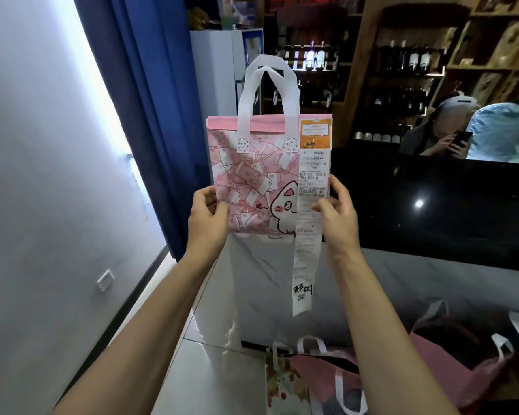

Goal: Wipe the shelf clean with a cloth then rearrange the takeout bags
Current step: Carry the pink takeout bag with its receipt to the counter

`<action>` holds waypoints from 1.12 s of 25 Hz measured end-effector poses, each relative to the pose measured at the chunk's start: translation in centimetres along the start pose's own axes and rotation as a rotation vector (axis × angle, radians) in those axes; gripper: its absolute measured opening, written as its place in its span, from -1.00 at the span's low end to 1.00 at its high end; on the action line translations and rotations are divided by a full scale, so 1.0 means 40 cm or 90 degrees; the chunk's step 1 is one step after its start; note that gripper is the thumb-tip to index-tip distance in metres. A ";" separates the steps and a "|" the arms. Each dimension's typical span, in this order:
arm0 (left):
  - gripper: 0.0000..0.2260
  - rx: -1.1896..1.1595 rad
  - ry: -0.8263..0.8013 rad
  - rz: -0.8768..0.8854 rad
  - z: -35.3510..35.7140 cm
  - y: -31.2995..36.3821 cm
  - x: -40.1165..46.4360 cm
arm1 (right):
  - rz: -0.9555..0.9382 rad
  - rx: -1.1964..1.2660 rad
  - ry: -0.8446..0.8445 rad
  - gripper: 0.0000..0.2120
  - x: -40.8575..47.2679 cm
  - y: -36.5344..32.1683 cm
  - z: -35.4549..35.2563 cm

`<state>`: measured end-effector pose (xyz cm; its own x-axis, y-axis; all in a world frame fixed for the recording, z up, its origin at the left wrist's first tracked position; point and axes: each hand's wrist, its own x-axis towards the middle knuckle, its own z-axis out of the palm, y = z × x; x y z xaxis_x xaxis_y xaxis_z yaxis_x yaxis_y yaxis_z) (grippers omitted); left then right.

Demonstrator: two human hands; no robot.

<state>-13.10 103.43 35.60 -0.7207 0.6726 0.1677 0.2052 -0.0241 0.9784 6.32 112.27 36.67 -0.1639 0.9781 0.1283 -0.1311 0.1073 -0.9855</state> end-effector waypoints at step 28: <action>-0.55 0.051 -0.109 0.024 0.198 -0.102 0.493 | -0.032 -0.100 0.069 -0.53 0.456 0.132 0.114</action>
<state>-22.90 122.66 33.97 -0.5895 0.7887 0.1742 0.2864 0.0024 0.9581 -1.81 129.86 34.33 -0.0530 0.9834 0.1738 0.0197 0.1750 -0.9844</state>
